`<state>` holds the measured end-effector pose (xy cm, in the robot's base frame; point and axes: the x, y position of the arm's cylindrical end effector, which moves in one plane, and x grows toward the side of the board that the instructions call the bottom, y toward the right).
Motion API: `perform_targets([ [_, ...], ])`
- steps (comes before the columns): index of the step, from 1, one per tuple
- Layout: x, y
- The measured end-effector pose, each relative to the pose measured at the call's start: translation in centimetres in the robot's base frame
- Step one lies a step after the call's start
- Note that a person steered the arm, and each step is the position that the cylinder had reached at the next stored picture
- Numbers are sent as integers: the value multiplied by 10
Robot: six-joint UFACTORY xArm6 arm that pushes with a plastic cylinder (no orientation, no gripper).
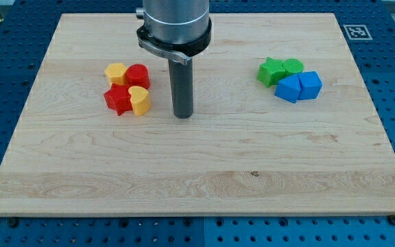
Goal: Push the group of blocks a bit down and right
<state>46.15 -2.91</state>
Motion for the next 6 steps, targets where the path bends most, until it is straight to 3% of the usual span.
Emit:
perform_targets([
  [2, -18, 0],
  [4, -144, 28],
  [5, -154, 92],
  [6, -148, 110],
])
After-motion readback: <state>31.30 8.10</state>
